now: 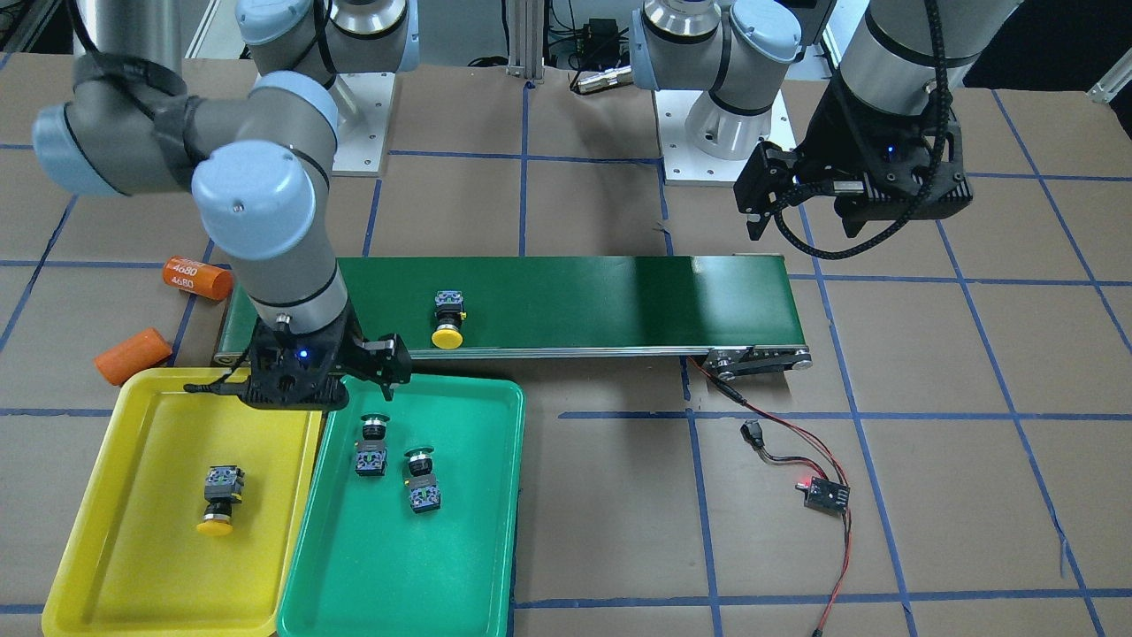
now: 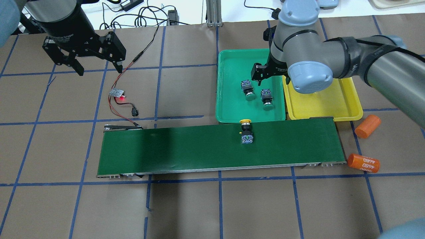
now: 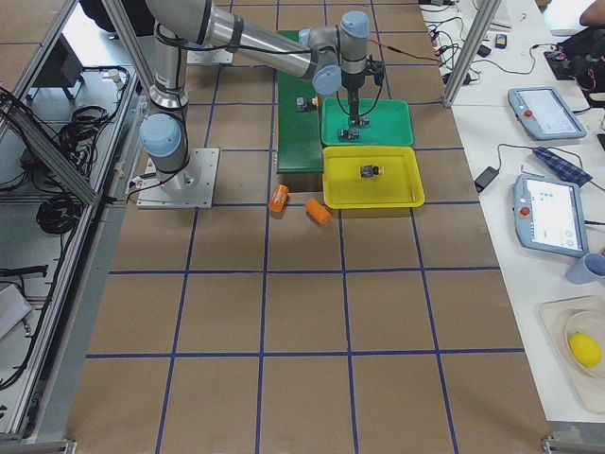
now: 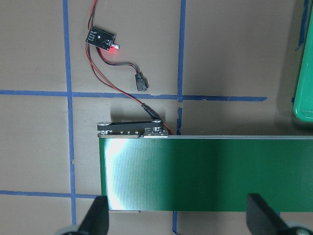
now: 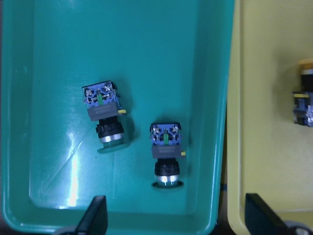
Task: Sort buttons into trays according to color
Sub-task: 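Reach the right gripper to the last yellow-capped button on the belt and grasp it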
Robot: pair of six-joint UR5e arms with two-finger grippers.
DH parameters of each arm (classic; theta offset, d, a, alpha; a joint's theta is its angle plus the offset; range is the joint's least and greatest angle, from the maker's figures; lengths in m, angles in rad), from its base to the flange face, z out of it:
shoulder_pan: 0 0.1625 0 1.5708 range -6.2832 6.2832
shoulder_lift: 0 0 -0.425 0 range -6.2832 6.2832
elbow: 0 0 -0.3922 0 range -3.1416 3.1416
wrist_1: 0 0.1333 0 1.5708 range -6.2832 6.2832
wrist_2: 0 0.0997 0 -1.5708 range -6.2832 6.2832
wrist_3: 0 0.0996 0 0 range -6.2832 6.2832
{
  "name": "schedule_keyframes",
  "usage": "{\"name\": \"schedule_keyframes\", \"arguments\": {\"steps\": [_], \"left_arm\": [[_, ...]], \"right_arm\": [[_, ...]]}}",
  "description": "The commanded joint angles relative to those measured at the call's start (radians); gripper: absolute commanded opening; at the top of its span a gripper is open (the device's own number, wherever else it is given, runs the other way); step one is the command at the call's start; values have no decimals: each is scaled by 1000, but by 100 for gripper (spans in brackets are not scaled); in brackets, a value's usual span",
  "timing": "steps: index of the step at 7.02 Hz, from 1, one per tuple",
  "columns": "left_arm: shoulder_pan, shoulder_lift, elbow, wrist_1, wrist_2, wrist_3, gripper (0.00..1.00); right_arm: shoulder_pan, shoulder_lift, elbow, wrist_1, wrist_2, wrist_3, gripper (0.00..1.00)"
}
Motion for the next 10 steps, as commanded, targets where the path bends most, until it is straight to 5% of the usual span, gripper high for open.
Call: {"name": "schedule_keyframes", "arguments": {"steps": [1,4,10], "left_arm": [[2,0,1,0,0,0,100],[0,0,1,0,0,0,100],[2,0,2,0,0,0,100]], "right_arm": [[8,-206,25,246,-6,1,100],[9,-264,183,218,10,10,100],[23,-175,231,127,47,11,100]]}}
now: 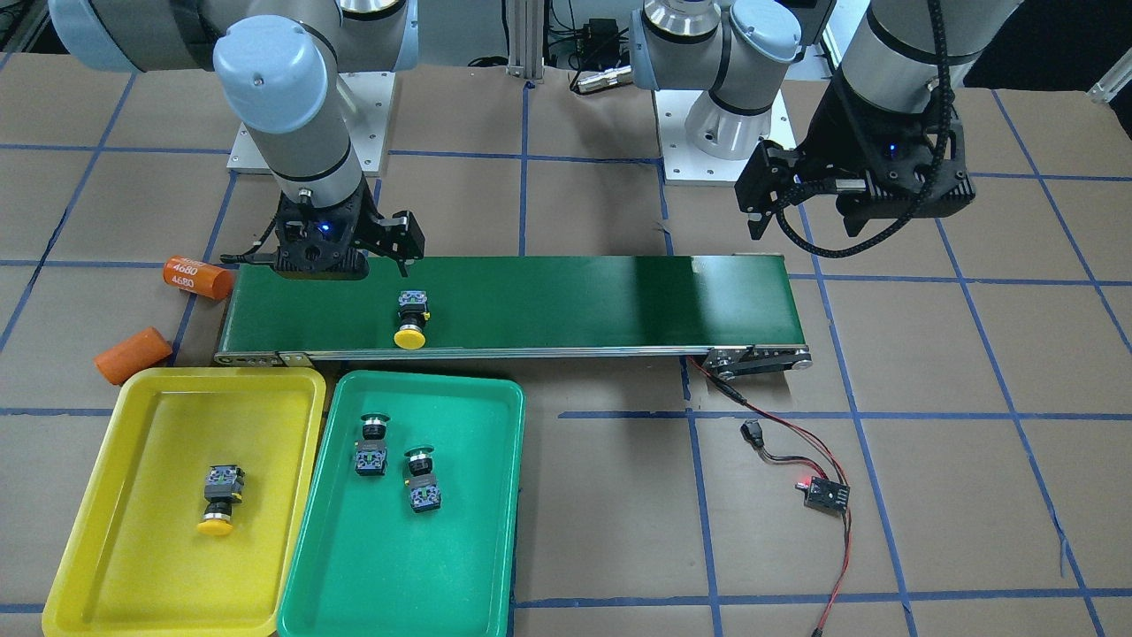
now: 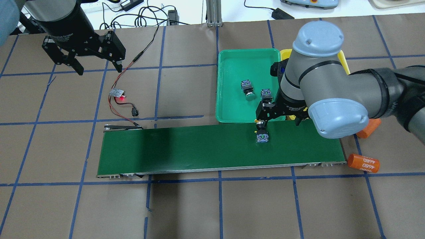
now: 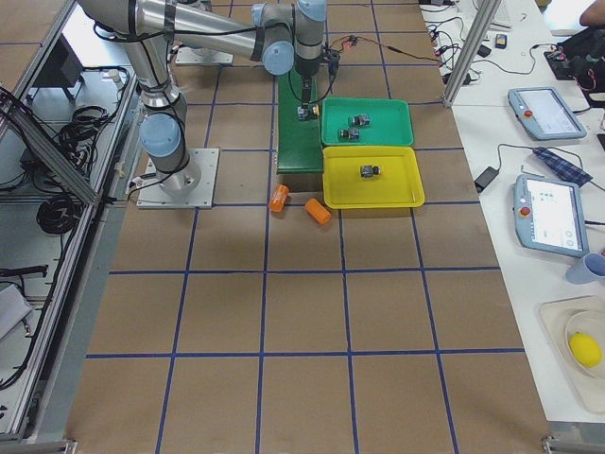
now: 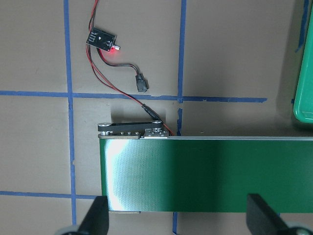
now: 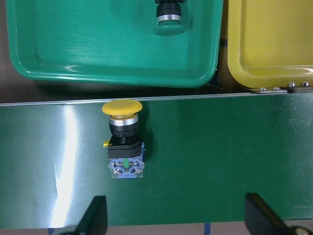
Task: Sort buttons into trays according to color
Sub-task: 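Reach the right gripper to the last yellow-capped button on the belt and grasp it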
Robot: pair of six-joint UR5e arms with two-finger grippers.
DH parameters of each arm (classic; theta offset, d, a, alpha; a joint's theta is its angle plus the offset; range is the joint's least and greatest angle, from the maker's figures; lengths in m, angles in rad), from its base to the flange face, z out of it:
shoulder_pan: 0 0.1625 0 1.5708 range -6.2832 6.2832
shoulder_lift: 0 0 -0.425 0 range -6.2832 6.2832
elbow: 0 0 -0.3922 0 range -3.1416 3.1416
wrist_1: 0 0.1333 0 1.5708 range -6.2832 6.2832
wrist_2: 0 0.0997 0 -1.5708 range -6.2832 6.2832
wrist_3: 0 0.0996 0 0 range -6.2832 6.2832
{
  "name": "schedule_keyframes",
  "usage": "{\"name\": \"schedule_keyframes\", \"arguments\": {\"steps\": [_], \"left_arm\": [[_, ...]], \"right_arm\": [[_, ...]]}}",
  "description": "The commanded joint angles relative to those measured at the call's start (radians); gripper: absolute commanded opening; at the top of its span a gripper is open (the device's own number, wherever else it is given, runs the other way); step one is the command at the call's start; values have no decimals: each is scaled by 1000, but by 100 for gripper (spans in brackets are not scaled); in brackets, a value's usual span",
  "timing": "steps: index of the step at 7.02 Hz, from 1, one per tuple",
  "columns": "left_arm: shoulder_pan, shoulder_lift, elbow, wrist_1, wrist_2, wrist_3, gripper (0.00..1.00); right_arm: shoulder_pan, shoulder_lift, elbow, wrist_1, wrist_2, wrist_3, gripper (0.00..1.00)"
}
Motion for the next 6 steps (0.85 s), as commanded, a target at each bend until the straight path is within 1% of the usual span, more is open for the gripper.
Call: {"name": "schedule_keyframes", "arguments": {"steps": [1,4,5,6], "left_arm": [[0,2,0,1,0,0,100],[0,2,0,1,0,0,100],[0,0,0,0,0,0,100],[0,2,0,1,0,0,100]], "right_arm": [[4,68,4,-34,1,-5,100],[4,180,10,-94,1,4,99],[3,187,9,-93,-15,-11,49],[3,182,12,-73,-19,-9,12]]}}
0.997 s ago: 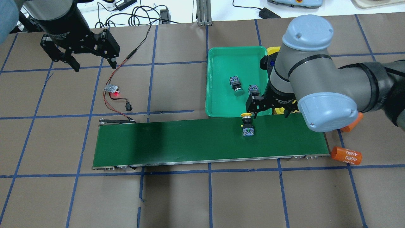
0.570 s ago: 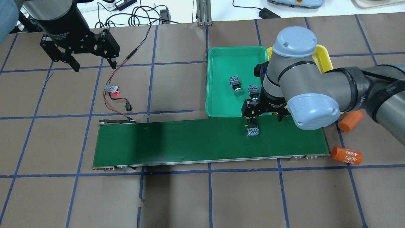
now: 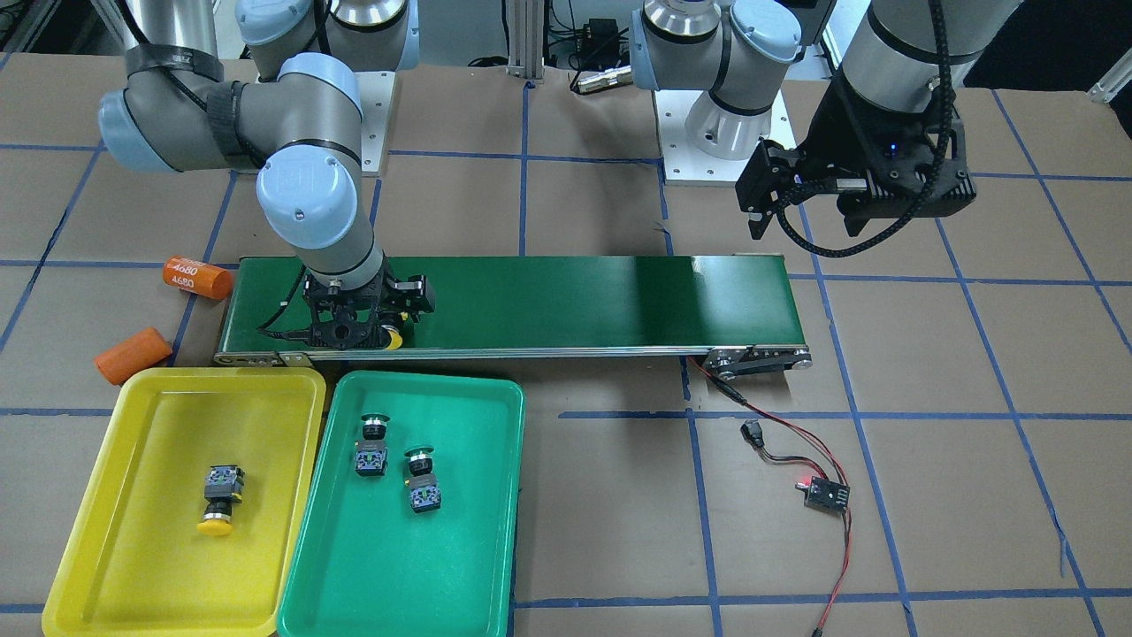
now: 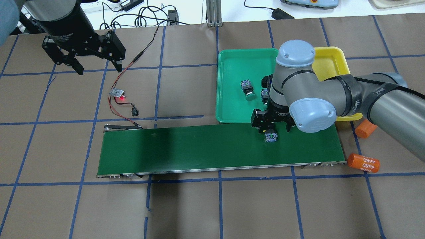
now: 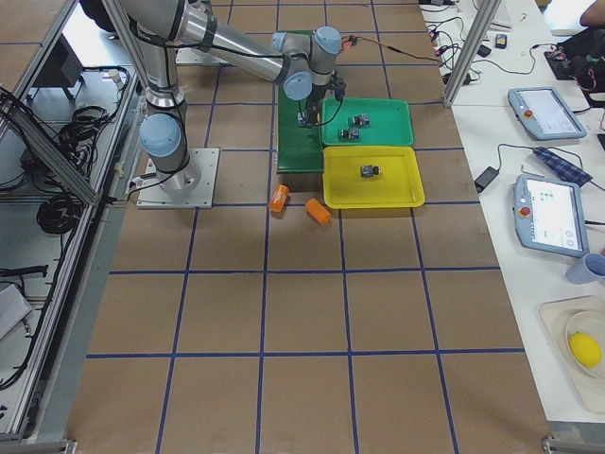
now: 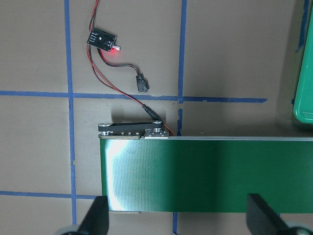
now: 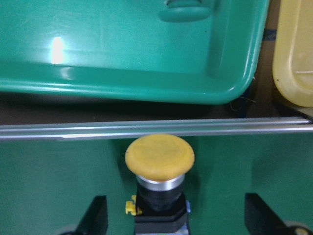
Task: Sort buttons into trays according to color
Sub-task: 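Carry the yellow button into the yellow tray and open the right gripper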
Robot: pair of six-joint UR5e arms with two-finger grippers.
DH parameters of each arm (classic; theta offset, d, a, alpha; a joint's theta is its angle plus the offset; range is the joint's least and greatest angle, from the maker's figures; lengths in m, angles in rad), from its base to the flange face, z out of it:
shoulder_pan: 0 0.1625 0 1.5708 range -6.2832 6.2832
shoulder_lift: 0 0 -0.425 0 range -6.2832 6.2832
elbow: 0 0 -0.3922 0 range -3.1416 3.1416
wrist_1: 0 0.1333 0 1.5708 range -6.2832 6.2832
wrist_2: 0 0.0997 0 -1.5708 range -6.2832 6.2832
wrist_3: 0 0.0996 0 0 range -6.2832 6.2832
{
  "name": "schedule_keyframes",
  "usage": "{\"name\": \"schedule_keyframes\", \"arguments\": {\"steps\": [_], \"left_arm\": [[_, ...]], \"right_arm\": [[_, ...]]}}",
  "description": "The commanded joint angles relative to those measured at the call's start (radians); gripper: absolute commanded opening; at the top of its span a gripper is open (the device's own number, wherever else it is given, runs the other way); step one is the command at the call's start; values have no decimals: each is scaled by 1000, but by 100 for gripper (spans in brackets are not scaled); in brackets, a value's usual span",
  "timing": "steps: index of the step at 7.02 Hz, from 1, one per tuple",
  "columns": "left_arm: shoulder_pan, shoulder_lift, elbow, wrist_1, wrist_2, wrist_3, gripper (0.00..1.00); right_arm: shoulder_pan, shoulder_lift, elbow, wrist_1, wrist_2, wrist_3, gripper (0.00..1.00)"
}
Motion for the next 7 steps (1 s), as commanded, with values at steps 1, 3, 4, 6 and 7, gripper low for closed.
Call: {"name": "schedule_keyframes", "arguments": {"steps": [1,3,4,6,7], "left_arm": [[0,-1,0,1,0,0,100],[0,1,0,1,0,0,100],[0,-1,0,1,0,0,100],[0,-1,0,1,0,0,100],[0,-1,0,1,0,0,100]], "right_arm": [[-1,0,1,25,-5,12,0],[-10,-32,-16,33,-9,16,0],[-17,-79,-47,28,-9,8,0],[-117,-7,-181,13,-2,-1,0],[-145,67,-268,5,-3,-7,0]]}}
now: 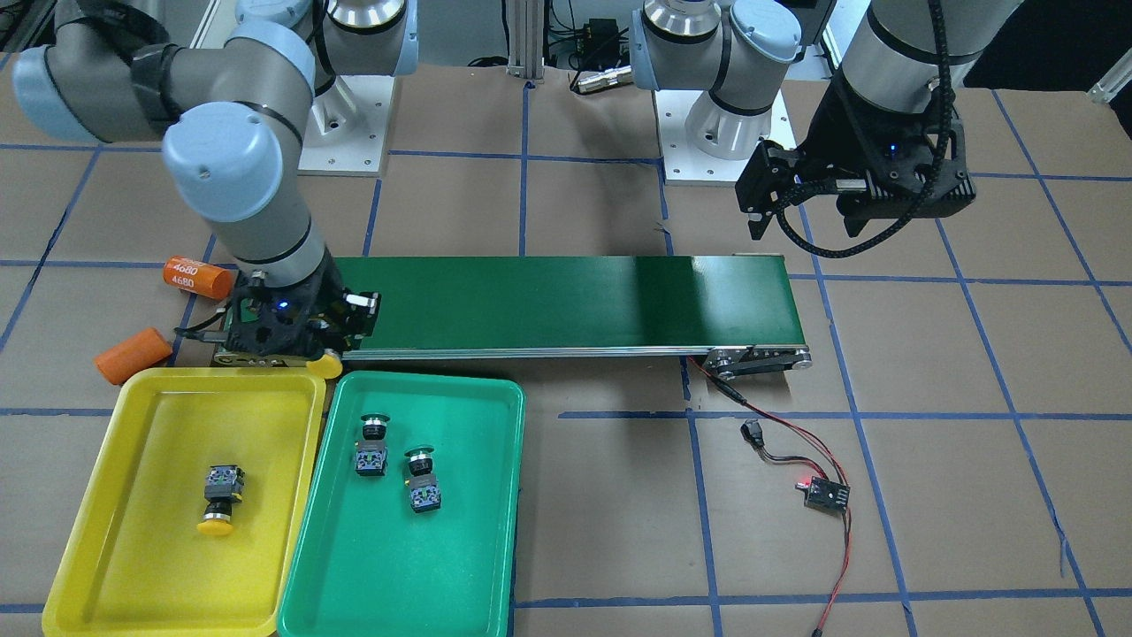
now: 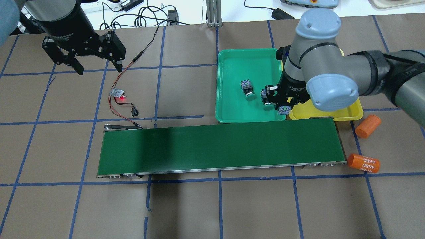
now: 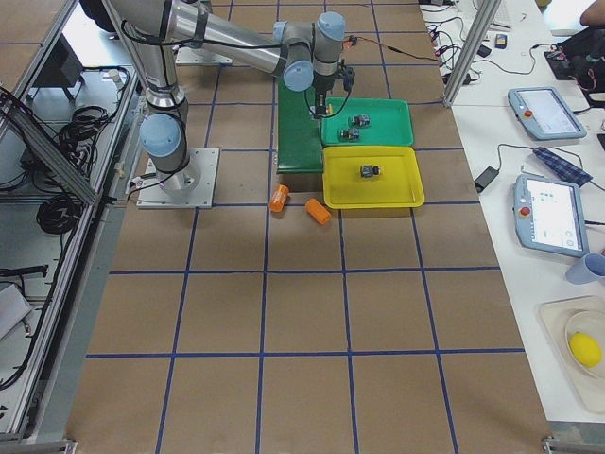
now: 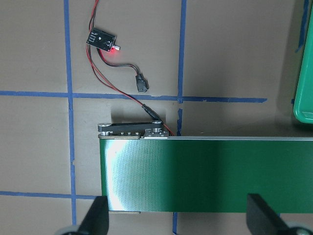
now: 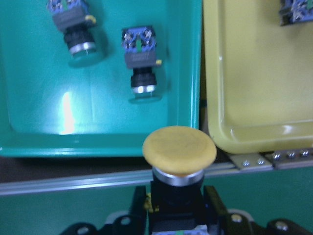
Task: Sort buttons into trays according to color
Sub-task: 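Carry the yellow button into the yellow tray and open the right gripper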
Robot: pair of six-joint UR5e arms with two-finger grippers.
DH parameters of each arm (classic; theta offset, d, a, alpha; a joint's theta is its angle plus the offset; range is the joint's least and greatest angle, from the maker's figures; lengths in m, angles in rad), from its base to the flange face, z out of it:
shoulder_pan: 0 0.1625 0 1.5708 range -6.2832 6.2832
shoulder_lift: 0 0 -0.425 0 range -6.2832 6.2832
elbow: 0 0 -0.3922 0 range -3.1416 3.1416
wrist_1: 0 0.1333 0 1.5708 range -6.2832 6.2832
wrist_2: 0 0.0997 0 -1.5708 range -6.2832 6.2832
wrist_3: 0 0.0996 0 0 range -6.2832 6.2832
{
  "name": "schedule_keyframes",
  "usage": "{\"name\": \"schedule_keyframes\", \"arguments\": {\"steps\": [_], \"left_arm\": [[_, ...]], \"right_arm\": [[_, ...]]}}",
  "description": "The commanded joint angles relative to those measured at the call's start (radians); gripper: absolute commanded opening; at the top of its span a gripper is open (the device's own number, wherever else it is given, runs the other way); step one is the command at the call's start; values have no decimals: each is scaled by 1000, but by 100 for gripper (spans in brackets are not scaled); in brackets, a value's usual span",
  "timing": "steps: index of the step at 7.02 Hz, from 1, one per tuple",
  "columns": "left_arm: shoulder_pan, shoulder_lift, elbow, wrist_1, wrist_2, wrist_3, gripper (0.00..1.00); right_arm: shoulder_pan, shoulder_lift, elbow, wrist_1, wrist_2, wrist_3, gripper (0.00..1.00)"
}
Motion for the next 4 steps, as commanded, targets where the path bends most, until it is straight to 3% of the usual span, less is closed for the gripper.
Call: {"name": "schedule_keyframes", "arguments": {"steps": [1,2,4], "left_arm": [[0,0,0,0,0,0,100],[0,0,0,0,0,0,100],[0,1,0,0,0,0,100]], "right_arm": [[-50,176,-168,-90,-19,-43,0],[-52,259,-190,-150,-74,-51,0],[-69,290,-188,-171,-82,-74,0]]}}
